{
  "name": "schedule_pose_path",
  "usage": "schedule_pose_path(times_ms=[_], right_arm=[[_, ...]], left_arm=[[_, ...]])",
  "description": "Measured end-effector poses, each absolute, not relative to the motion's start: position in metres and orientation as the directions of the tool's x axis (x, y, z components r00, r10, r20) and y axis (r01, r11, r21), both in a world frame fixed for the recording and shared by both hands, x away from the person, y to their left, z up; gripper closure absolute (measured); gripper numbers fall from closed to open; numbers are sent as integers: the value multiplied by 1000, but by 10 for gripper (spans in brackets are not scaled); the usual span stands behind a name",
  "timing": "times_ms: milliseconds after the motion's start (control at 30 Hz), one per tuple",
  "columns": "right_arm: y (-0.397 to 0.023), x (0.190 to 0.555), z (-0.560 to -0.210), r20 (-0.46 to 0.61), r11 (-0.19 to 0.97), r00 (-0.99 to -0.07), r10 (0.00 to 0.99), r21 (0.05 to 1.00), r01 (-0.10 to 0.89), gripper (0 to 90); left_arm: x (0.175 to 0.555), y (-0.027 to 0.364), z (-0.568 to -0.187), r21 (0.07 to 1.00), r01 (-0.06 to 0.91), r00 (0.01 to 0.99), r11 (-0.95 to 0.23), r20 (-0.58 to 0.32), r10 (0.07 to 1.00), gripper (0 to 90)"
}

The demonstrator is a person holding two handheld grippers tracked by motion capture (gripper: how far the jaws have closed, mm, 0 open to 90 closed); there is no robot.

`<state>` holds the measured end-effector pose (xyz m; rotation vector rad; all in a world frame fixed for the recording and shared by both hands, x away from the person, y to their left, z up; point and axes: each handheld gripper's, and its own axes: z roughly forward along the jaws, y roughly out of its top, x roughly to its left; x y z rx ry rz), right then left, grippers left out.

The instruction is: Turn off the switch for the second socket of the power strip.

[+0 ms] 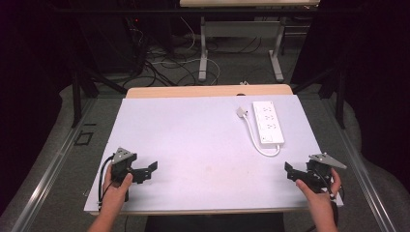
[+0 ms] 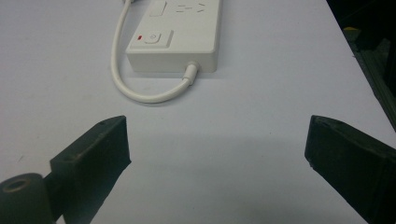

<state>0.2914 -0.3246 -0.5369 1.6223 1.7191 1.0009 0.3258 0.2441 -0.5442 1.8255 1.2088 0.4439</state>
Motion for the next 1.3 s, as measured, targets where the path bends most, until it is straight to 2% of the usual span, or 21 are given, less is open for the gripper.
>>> schedule_pose_path(times_ms=[400, 600, 1033, 1300], right_arm=[[-310, 304, -526, 35, 61, -170, 985, 847, 528, 68], [-298, 314, -515, 25, 97, -214, 977, 836, 540, 149], [-286, 346, -486, -7, 173, -304, 953, 834, 524, 184], [-285, 371, -470, 27, 157, -325, 945, 837, 525, 230]], left_arm=[[321, 245, -542, 823, 549, 462, -143, -157, 873, 63], [320, 247, -543, 822, 552, 458, -141, -157, 875, 66], [320, 249, -543, 821, 556, 447, -130, -164, 879, 75], [319, 248, -543, 820, 556, 451, -134, -163, 878, 77]])
